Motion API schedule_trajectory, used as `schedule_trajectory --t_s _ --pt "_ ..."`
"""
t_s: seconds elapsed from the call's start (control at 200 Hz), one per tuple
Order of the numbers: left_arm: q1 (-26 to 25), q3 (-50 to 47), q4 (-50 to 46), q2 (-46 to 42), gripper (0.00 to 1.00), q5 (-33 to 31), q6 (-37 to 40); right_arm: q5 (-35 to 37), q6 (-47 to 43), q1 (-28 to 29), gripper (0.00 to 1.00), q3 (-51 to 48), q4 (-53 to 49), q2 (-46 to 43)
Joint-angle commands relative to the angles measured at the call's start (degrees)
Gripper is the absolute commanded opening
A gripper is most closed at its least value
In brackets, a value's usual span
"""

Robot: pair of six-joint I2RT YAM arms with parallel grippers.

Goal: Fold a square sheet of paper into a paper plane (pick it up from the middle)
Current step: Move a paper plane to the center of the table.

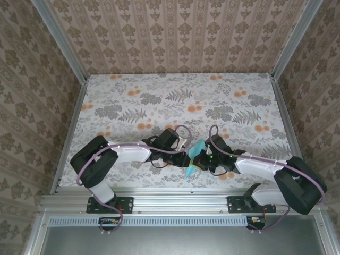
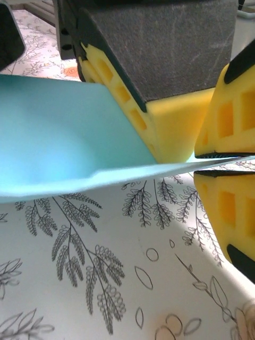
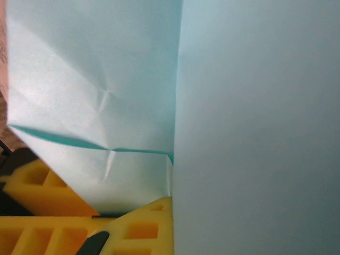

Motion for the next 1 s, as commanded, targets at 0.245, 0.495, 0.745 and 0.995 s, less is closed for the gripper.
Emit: schedule_trajectory --t_s 0.245,0.495,0.745,0.995 --pt "7.5 -2.3 -7.5 -11.2 0.41 -2.4 3.4 8.4 -32.0 -0.7 0.01 31.7 -39.1 18.7" --pt "16.5 -4.7 -15.8 -21.1 0.55 -6.4 6.8 13.8 -41.8 -0.8 0.01 49.5 -50.0 33.7" --pt "22.4 -6.5 -18.5 -25.3 0.68 -6.2 9.8 13.2 -42.7 -0.8 0.07 55.7 -50.8 41.1" --pt "22.9 -5.6 -18.0 -23.1 0.77 -5.4 11.7 13.0 -41.6 -0.8 0.22 57.5 -50.3 42.6"
